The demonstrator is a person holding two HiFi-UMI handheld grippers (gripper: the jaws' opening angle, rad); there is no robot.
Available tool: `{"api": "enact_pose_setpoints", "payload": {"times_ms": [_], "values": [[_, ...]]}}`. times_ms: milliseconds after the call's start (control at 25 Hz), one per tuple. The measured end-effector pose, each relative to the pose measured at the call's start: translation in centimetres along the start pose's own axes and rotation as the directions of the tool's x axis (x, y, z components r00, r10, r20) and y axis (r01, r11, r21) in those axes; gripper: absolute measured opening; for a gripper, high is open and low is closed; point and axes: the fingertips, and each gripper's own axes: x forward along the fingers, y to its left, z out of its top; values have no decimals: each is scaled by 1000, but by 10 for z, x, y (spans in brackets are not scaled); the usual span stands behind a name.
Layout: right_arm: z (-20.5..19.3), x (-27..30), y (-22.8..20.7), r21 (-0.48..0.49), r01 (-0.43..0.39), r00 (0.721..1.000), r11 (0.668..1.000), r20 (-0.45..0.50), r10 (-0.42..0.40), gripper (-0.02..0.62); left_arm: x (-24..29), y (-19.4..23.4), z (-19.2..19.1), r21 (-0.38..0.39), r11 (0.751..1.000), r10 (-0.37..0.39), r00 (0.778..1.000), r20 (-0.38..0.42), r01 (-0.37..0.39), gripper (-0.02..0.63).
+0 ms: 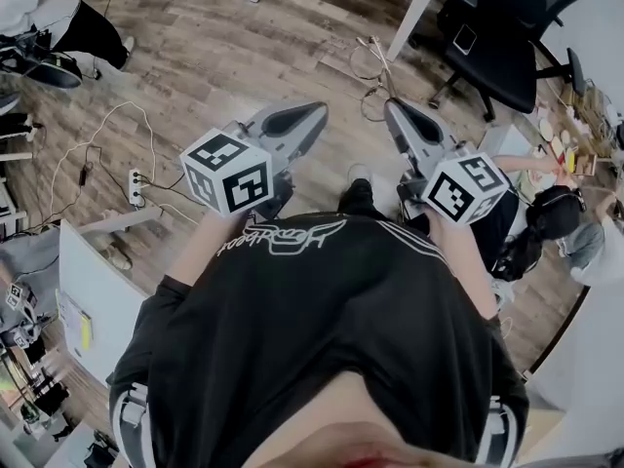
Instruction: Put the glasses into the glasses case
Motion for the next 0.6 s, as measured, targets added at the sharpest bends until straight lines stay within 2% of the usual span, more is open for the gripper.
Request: {"api": "enact_pose_setpoints", "payload": {"times_ms": [320,600], "values": [[52,25,-63,-27,-72,997,997,-13,72,26,63,24,49,-35,998,53,997,57,-51,5],[101,32,-120,-60,-115,993,992,7,116,26,127,27,95,13,998,58,994,88,-60,5]]}}
